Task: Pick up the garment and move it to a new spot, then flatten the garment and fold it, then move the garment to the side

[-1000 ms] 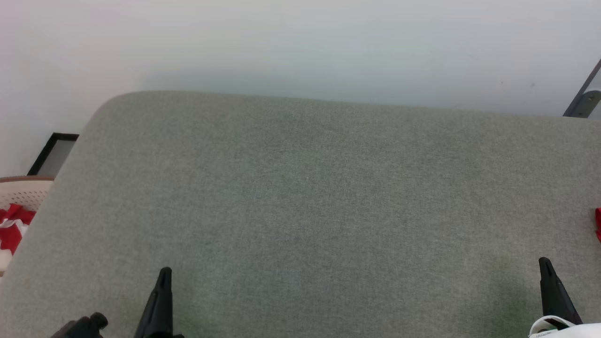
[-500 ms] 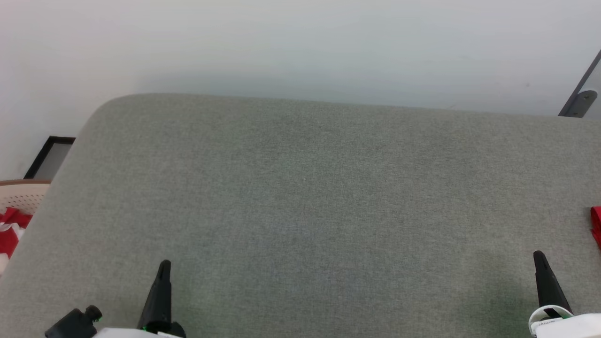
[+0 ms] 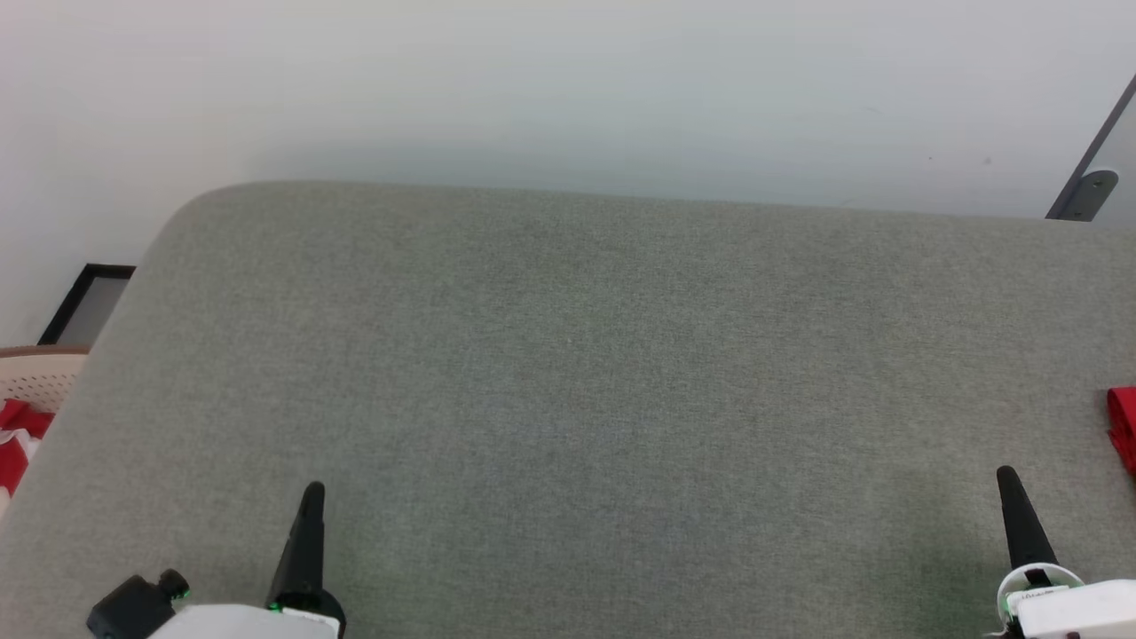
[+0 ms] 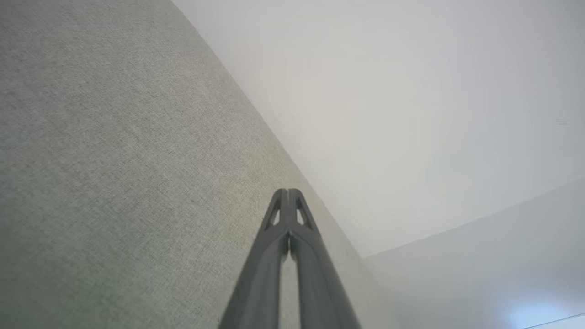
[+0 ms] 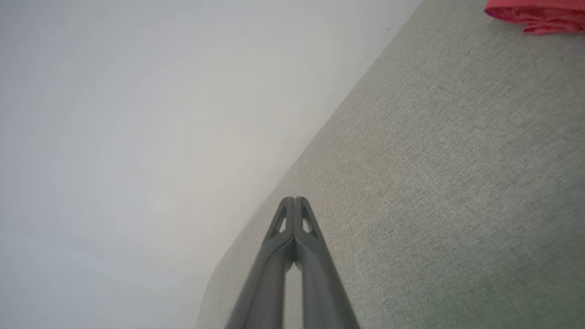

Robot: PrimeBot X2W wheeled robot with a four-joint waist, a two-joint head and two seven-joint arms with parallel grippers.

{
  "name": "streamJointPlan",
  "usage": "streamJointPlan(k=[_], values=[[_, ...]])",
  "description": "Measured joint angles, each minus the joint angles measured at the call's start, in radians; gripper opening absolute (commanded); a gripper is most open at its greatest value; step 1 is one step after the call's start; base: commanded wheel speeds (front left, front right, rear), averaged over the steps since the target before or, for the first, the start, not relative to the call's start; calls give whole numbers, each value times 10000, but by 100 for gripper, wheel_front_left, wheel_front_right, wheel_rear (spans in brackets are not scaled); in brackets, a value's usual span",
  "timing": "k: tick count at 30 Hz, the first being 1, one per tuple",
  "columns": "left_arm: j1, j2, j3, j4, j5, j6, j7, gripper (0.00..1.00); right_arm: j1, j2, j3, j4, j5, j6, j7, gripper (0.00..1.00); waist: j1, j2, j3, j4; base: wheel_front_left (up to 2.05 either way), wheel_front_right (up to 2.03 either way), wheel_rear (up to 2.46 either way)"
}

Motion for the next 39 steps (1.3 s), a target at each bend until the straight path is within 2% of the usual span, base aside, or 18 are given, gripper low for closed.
streamJointPlan(k=[39], values=[[-844,-207,322,736,-3421,0,995,0,-628,378,-100,474,3057,-2,884,0,0,0,-125,-269,0,0,0]])
